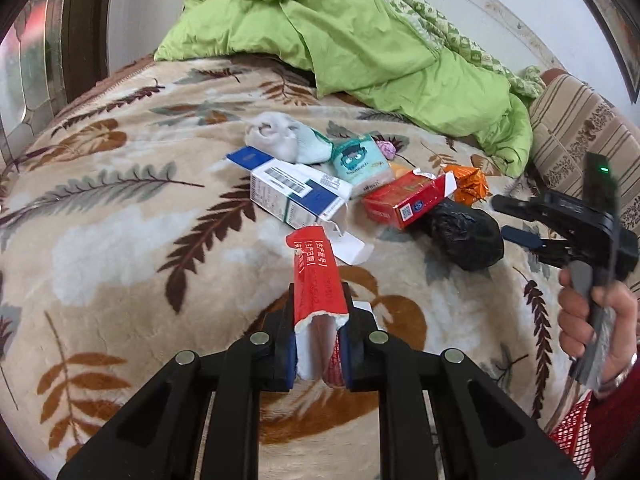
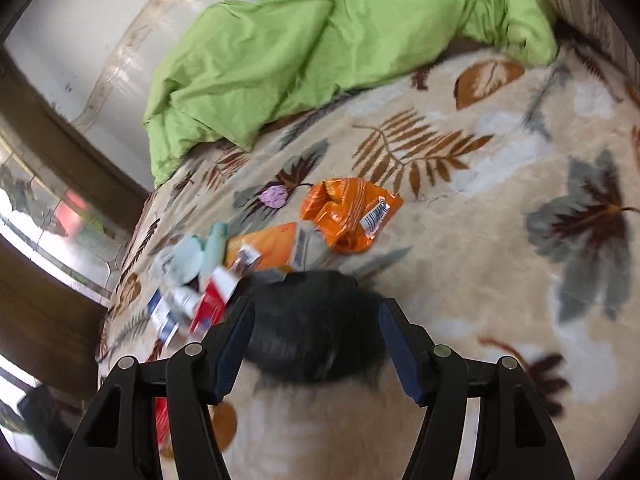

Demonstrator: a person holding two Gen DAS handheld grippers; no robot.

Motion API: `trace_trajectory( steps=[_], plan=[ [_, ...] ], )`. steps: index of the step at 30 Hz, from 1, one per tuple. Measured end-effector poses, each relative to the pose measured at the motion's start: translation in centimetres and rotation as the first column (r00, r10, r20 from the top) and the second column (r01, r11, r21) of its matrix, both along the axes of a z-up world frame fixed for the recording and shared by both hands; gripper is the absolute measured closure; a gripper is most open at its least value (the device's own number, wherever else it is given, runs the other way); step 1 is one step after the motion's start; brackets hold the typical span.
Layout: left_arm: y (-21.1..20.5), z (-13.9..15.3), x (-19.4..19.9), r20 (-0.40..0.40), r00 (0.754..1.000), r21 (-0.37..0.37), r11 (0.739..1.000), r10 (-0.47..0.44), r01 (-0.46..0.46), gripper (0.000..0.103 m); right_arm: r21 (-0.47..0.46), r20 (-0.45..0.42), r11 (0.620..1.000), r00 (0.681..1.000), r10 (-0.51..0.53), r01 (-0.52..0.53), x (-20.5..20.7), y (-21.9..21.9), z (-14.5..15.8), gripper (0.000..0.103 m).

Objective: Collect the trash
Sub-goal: 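Grasp the red torn carton with the left tool while the right tool reaches the black bag, then close the right tool on the black plastic bag and lift it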

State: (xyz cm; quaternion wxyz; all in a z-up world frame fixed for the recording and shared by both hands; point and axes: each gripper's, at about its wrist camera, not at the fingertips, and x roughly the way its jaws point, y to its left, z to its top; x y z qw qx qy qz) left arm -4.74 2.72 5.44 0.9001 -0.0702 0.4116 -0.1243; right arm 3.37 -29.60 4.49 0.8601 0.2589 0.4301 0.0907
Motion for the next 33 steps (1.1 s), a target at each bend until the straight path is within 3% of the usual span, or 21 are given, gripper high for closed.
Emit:
trace_trajectory(
  steps=[4,8,10,15,18,21,23,26,30,32,33],
  plan=[
    [0.4,-0.6,0.4,-0.010,1.000,-0.010,1.000,0.003,-0.003,0.088,0.065,-0.039,0.997,0.999,0.032,-0.029,0.0,0.9,-1.5,0.034],
    [0.7,-1.3,0.8,-0.029,0.999,-0.029,1.000,0.012,-0.012,0.088,0.124,-0.054,0.983,0.988,0.144,-0.137,-3.1,3.6,-1.5,0.034],
    [0.8,-1.7,1.0,-0.040,0.999,-0.033,0.999,0.013,-0.014,0.088,0.099,-0.063,0.976,0.977,0.202,-0.195,-4.9,5.0,-1.1,0.034],
    [0.8,-2.0,1.1,-0.043,0.999,-0.039,0.999,0.012,-0.014,0.088,-0.072,0.008,0.967,0.970,0.245,-0.243,-7.3,5.7,2.5,0.033],
    [0.6,-2.1,1.1,-0.046,0.999,-0.042,0.999,0.005,-0.007,0.088,-0.256,0.063,0.932,0.957,0.283,-0.259,-7.2,6.8,4.4,0.015],
    [0.6,-2.2,1.1,-0.045,0.999,-0.041,0.999,-0.003,0.001,0.088,-0.395,0.085,0.872,0.933,0.349,-0.290,-5.5,8.3,4.3,0.015],
    [0.6,-2.2,1.1,-0.046,0.999,-0.046,0.999,-0.006,0.004,0.088,-0.472,0.037,0.813,0.914,0.404,-0.341,-3.4,9.5,2.9,0.015],
    [0.7,-2.4,1.3,-0.048,0.999,-0.050,0.999,-0.015,0.012,0.088,-0.536,-0.009,0.759,0.902,0.431,-0.368,-1.2,10.0,1.1,0.015],
    [0.5,-2.7,1.7,-0.056,0.998,-0.059,0.998,-0.025,0.022,0.088,-0.485,-0.068,0.775,0.901,0.429,-0.405,1.2,9.1,-1.0,0.015],
    [0.5,-2.9,1.8,-0.061,0.998,-0.065,0.998,-0.028,0.024,0.088,-0.419,-0.088,0.807,0.904,0.419,-0.415,1.5,8.8,-2.1,0.023],
    [0.5,-2.9,1.9,-0.064,0.998,-0.066,0.998,-0.029,0.025,0.088,-0.386,-0.092,0.825,0.907,0.411,-0.413,1.4,8.6,-2.4,0.037]
  ],
)
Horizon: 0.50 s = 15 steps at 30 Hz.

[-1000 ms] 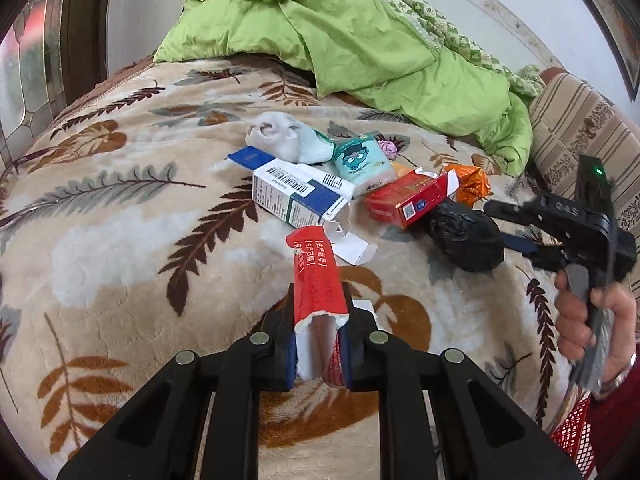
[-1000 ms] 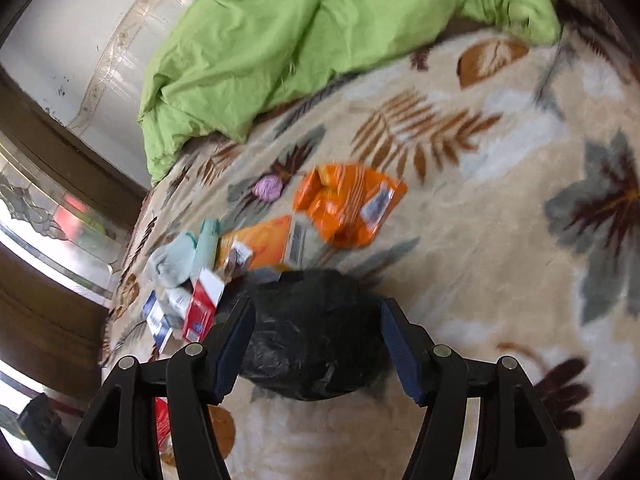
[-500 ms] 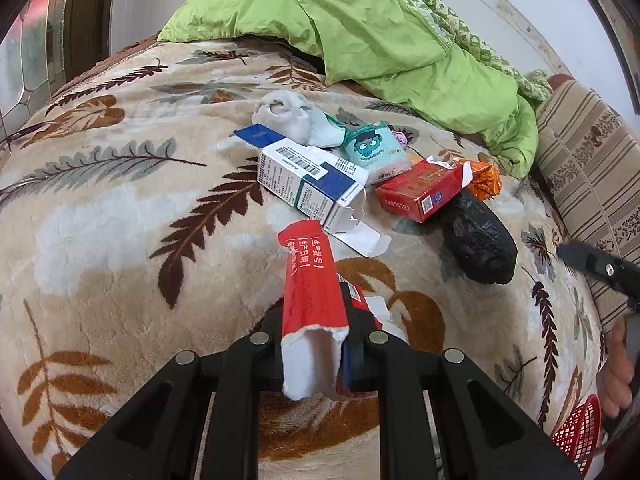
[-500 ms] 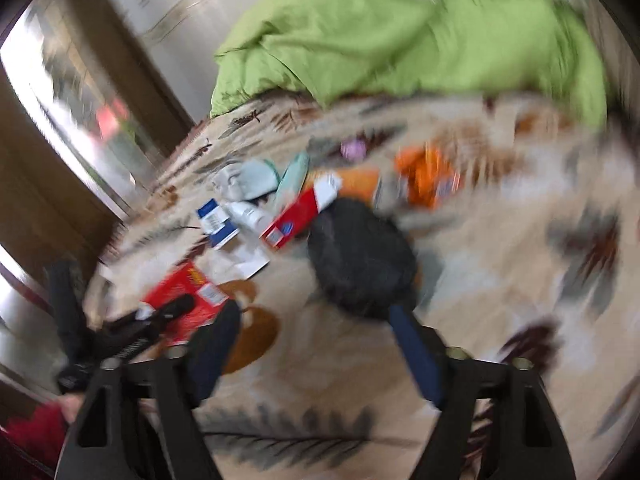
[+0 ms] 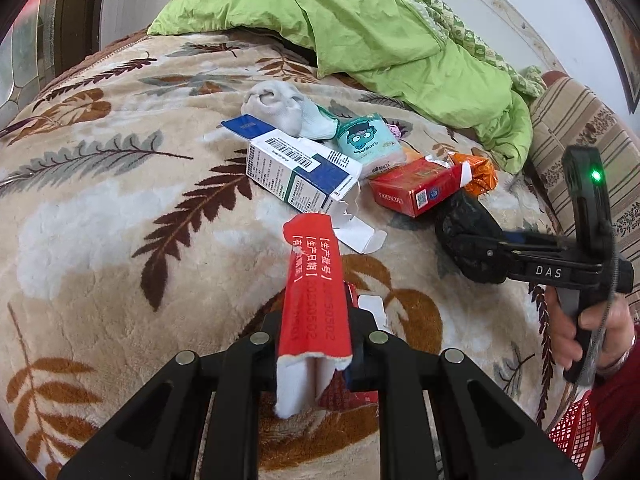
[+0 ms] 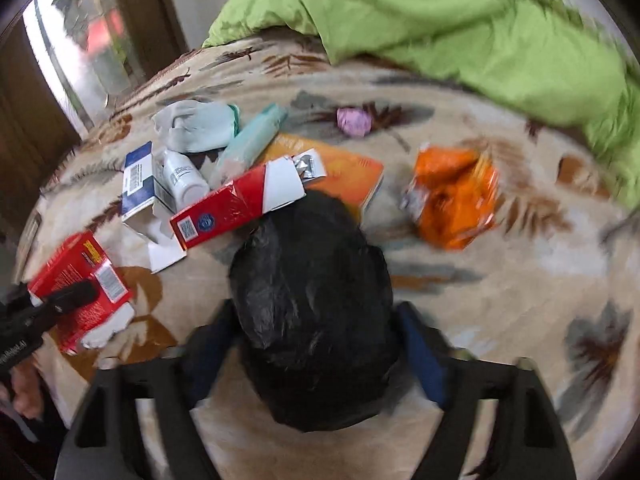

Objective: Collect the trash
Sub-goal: 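Close the right tool on the black plastic bag and lift it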

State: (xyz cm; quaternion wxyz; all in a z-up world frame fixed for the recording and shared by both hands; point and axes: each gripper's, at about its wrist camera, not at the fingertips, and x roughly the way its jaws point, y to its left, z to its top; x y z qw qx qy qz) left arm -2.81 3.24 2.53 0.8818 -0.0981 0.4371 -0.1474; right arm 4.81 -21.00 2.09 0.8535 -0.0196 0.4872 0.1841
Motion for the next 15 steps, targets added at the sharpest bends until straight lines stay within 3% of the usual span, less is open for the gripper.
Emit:
trace_trajectory(
  steps=[4,15],
  plan=[
    [0.0,-0.1,0.0,0.000,1.000,0.002,1.000,0.000,0.000,0.088,0.051,-0.013,0.997,0.998,-0.058,0.058,-1.9,0.1,0.1,0.058],
    [-1.6,1.9,-3.3,0.074,0.994,0.003,0.997,-0.075,0.075,0.090,0.247,0.034,0.941,0.969,-0.245,0.230,-12.6,-0.4,3.6,0.062]
  ],
)
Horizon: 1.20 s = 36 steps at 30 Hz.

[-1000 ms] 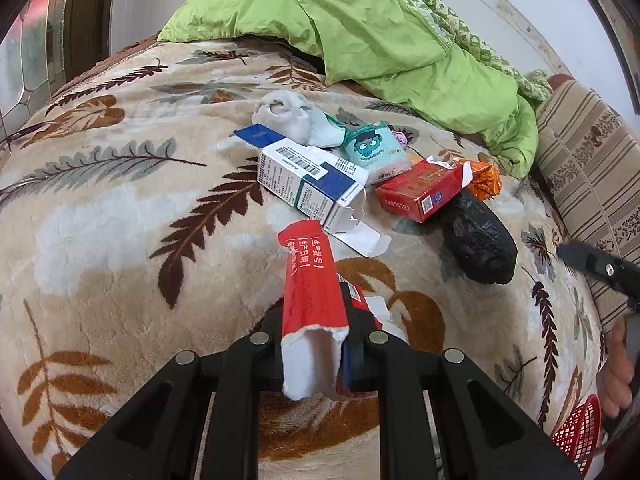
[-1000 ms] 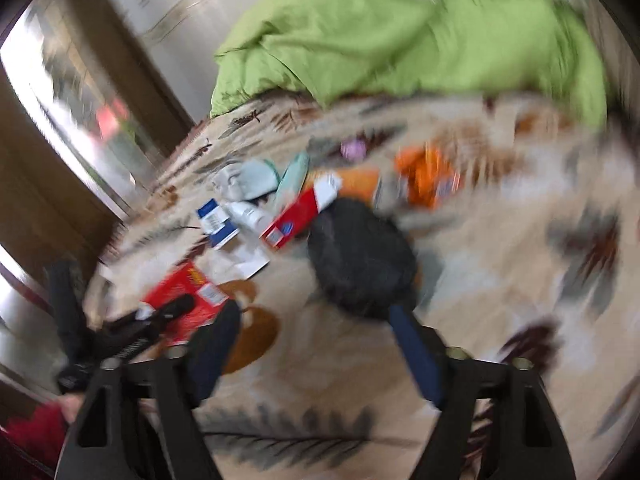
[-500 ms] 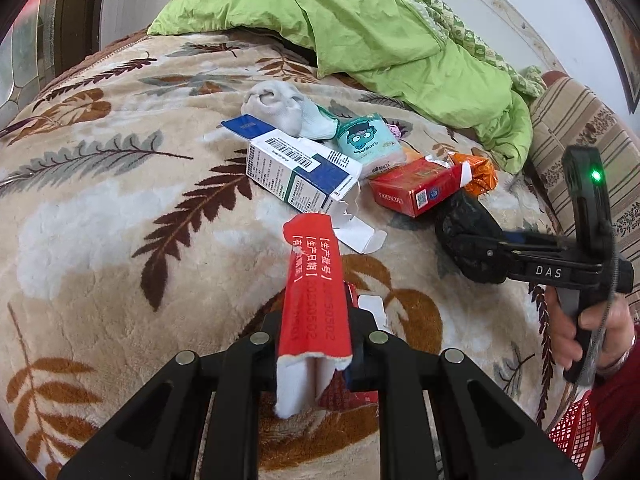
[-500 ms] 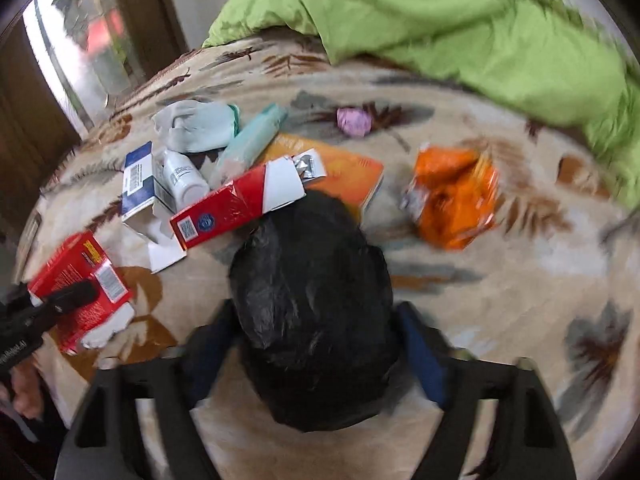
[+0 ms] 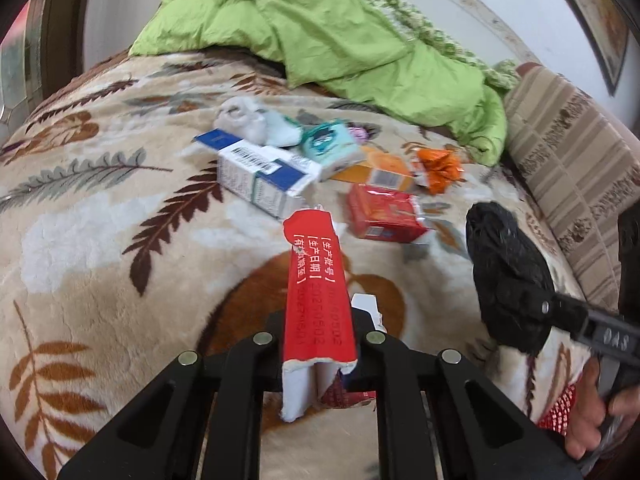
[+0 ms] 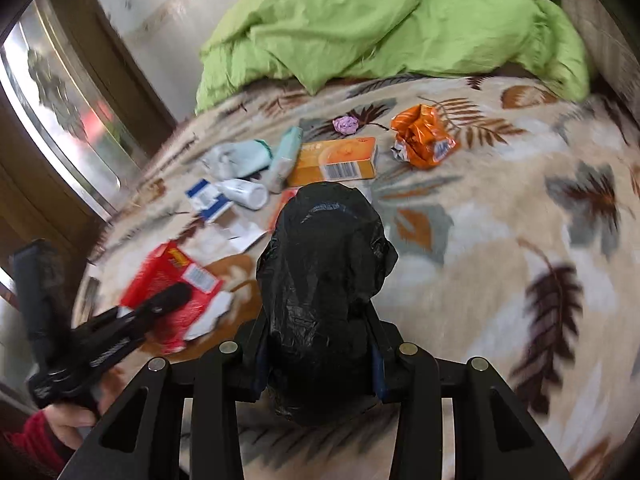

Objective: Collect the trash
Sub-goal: 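Close the right tool on the black plastic bag and lift it, then hold the red carton in the left tool while the right tool holds the black bag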

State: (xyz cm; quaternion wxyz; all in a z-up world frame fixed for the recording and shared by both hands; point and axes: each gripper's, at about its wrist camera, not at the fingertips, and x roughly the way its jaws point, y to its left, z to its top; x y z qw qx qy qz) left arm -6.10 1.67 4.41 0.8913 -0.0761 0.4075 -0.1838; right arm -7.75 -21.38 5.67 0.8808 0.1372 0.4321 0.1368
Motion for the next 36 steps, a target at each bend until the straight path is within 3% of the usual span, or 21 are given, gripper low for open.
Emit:
trace_trajectory(
  steps=[10,16,36],
  plan=[
    [-1.6,2.1,-5.2,0.025,0.998,0.017,0.998,-0.064,0.064,0.090,0.023,0.058,0.997,0.996,-0.069,0.067,-6.9,-0.2,0.6,0.062],
    [-3.5,3.1,-8.3,0.076,0.994,0.109,0.992,-0.076,0.067,0.090,0.027,0.058,0.996,0.995,-0.086,0.085,-9.3,-0.8,0.0,0.062],
    [-5.4,3.9,-10.8,0.134,0.988,0.222,0.974,-0.076,0.045,0.090,0.047,0.067,0.993,0.992,-0.109,0.106,-10.3,-1.7,-0.3,0.062]
  ],
)
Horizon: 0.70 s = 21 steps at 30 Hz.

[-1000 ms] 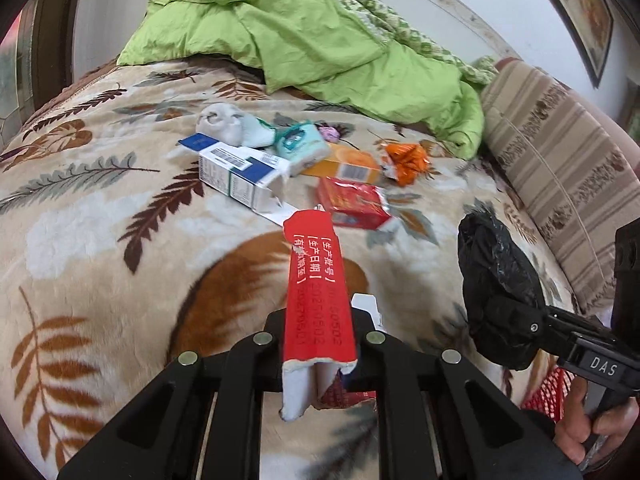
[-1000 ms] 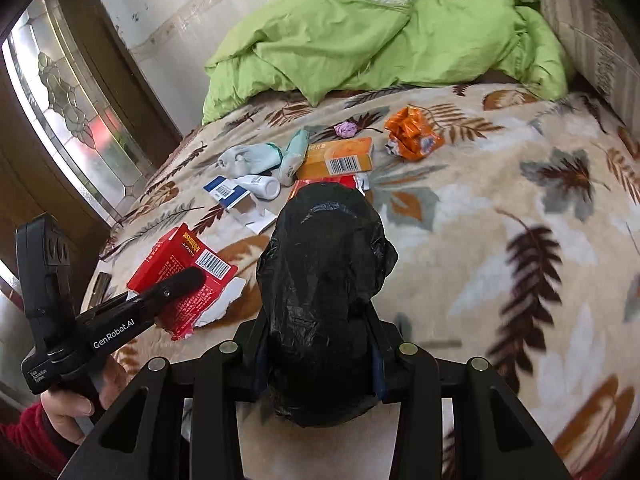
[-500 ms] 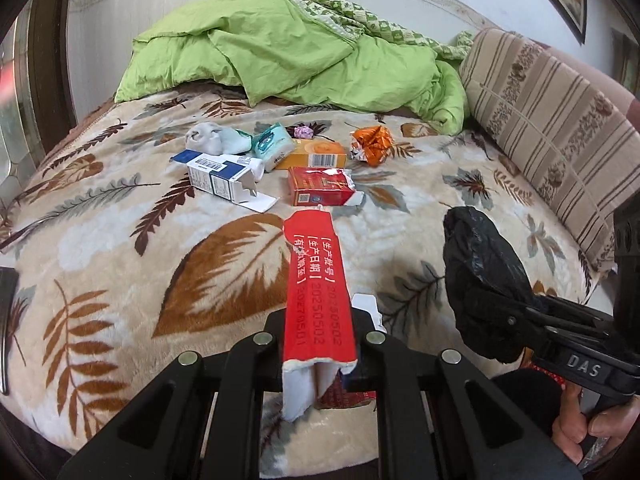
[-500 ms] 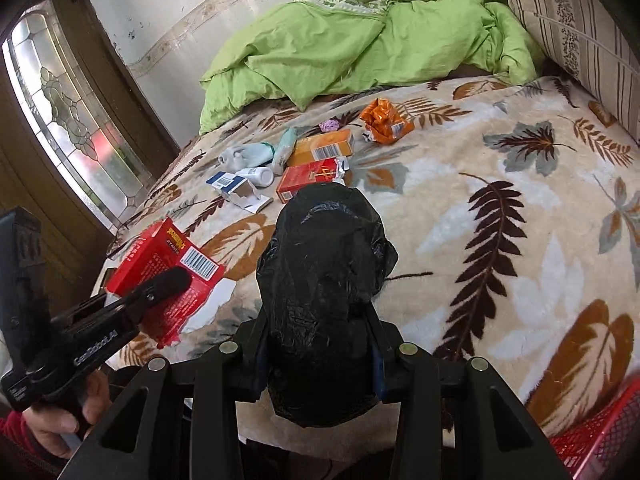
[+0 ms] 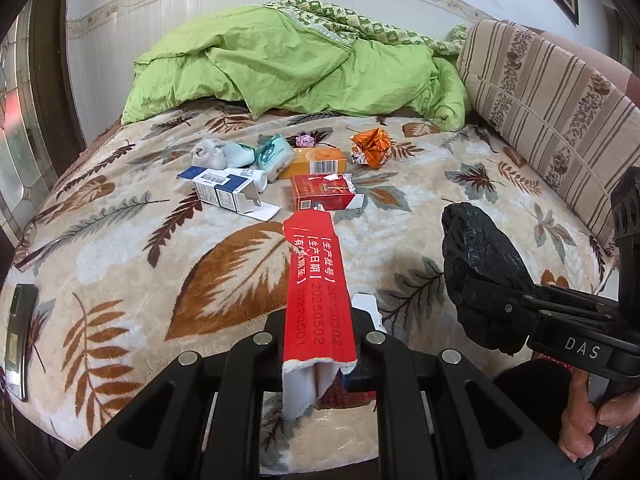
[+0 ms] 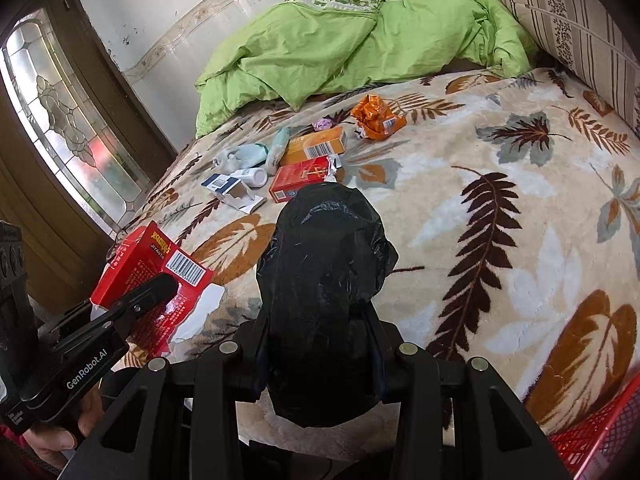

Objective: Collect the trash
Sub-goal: 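Hold the red carton in the left tool while the right tool holds the black bag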

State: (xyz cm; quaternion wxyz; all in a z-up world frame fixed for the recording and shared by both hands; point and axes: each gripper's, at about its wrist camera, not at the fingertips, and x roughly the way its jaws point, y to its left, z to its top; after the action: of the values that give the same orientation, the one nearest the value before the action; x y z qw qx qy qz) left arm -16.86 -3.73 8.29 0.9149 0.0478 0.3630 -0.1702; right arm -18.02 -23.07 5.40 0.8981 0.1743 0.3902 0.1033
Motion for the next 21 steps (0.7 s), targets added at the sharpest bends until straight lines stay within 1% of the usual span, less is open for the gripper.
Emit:
trace_trajectory(
  steps=[11,21],
  plan=[
    [0.2,0.8,-0.5,0.047,0.999,0.018,1.000,0.016,-0.017,0.090,-0.034,0.017,0.999,1.000,-0.020,0.021,-0.5,0.3,0.7,0.062],
    [0.0,1.6,-1.1,0.082,0.997,0.027,1.000,0.004,-0.007,0.090,-0.010,0.027,1.000,1.000,-0.005,0.005,-1.8,0.9,2.4,0.062]
  ],
)
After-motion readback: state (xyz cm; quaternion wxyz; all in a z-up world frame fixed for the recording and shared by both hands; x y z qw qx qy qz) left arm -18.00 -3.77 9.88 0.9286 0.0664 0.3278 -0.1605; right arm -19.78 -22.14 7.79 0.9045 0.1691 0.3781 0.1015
